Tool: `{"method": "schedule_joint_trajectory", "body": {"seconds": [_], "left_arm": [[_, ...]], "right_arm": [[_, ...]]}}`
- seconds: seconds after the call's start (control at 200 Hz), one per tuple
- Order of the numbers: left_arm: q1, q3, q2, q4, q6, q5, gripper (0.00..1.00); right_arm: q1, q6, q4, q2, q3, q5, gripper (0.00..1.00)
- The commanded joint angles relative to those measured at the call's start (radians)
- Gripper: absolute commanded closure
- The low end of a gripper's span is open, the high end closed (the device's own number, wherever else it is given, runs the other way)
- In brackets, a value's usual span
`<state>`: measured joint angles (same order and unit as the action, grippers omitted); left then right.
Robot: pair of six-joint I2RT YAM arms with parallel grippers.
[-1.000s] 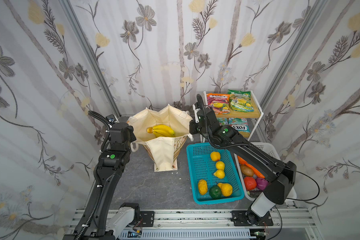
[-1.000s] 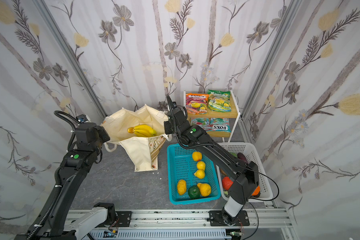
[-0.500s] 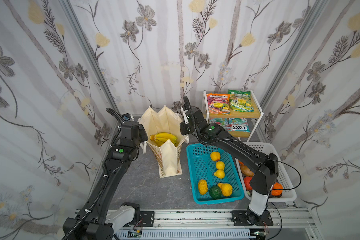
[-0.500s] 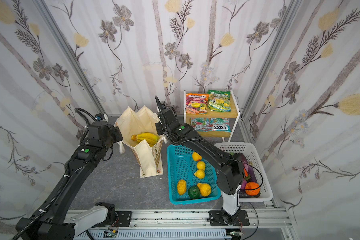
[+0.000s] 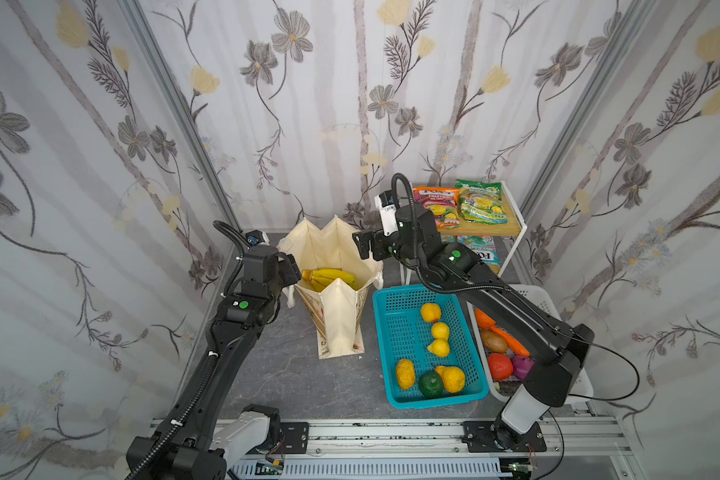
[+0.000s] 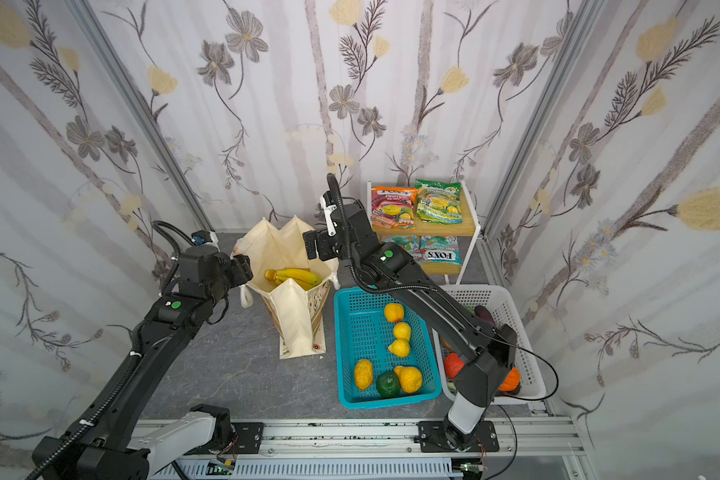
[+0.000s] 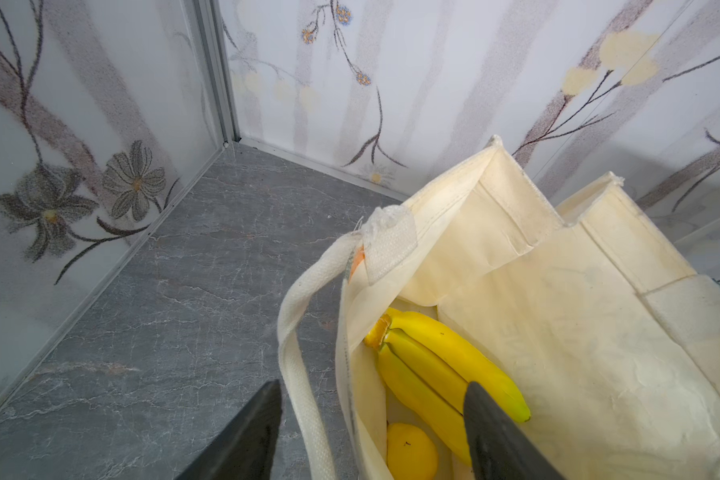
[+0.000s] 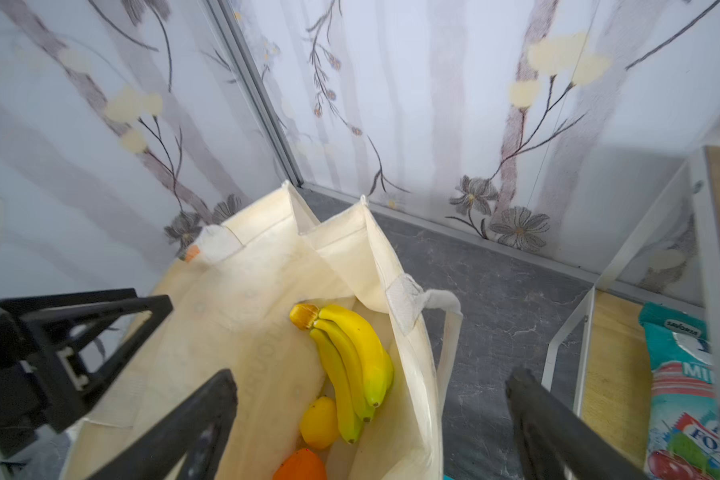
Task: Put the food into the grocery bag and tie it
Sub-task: 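Reach the right gripper to the shelf and grasp the orange candy bag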
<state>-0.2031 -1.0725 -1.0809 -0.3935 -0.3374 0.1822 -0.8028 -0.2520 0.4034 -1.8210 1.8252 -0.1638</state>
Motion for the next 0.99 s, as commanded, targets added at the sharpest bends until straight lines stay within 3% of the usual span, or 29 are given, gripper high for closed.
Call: {"method": "schedule_joint_trajectory", "body": {"seconds": [0.0,0.135,0.24,0.45,0.639,0.749,0.989], "left_arm": [[0.001,0.005,0.026,0.032,-0.006,0.039,0.00],[0.001,0.000,0.090,0.033,-0.027,0.031,0.00],[0.002,-0.009,0.141,0.032,-0.039,0.022,0.00],[0.001,-0.021,0.216,0.033,-0.062,-0.162,0.00],[0.001,-0.039,0.226,0.033,-0.047,-0.332,0.00],[-0.018,-0.080,0.199,0.038,-0.046,-0.472,0.00],[-0.111,-0.159,0.187,0.096,-0.069,-0.513,0.00]], "right_arm": [[0.004,0.017,-0.015,0.082,-0.023,-0.072,0.00],[0.016,-0.010,-0.044,0.195,-0.076,-0.201,0.00],[0.066,-0.063,-0.046,0.282,-0.124,-0.199,0.00],[0.244,-0.184,-0.074,0.403,-0.274,-0.055,0.00],[0.450,-0.294,-0.249,0.523,-0.486,0.255,0.01],[0.544,-0.348,-0.317,0.536,-0.543,0.367,0.06],[0.591,-0.352,-0.312,0.457,-0.518,0.451,0.21]]}}
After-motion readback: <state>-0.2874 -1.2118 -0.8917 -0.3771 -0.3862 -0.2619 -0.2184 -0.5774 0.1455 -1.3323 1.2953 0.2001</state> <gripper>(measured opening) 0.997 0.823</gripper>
